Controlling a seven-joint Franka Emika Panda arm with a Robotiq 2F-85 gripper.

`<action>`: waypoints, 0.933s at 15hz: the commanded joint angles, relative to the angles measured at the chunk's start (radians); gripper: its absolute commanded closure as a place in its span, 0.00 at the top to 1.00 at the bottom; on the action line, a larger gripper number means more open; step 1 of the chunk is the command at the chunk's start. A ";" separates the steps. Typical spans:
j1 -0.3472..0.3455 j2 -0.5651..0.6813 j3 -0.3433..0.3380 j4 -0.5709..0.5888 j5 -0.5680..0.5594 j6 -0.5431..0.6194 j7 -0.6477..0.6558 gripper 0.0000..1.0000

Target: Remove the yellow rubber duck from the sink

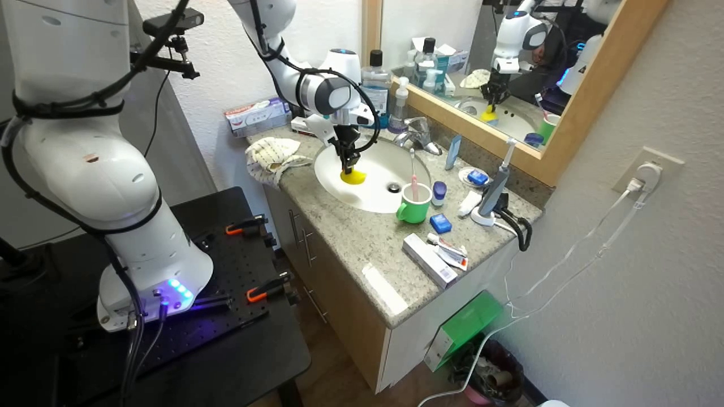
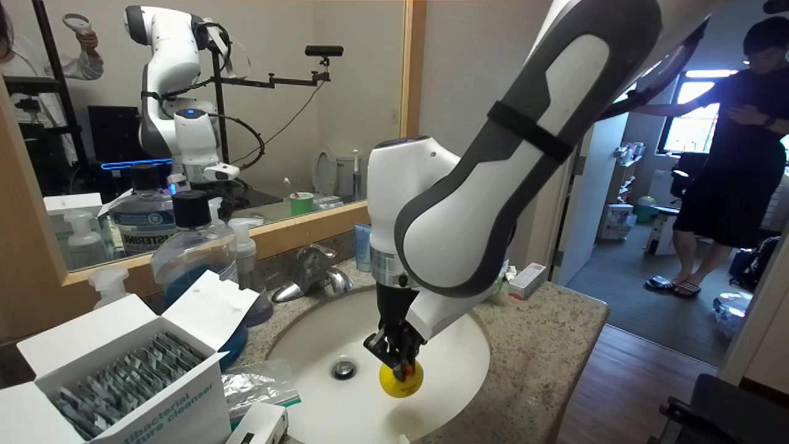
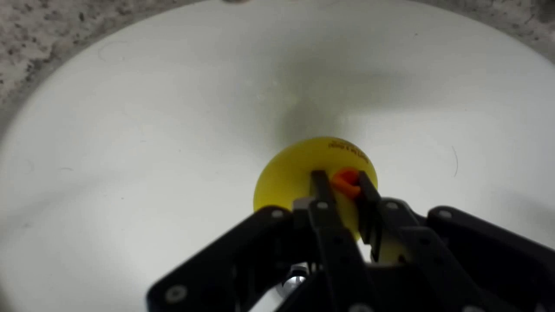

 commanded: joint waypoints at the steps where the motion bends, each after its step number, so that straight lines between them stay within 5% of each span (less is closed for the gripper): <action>1: 0.006 -0.096 0.000 -0.051 -0.065 -0.047 0.068 0.04; 14: -0.001 -0.266 0.018 -0.298 -0.227 -0.019 0.307 0.04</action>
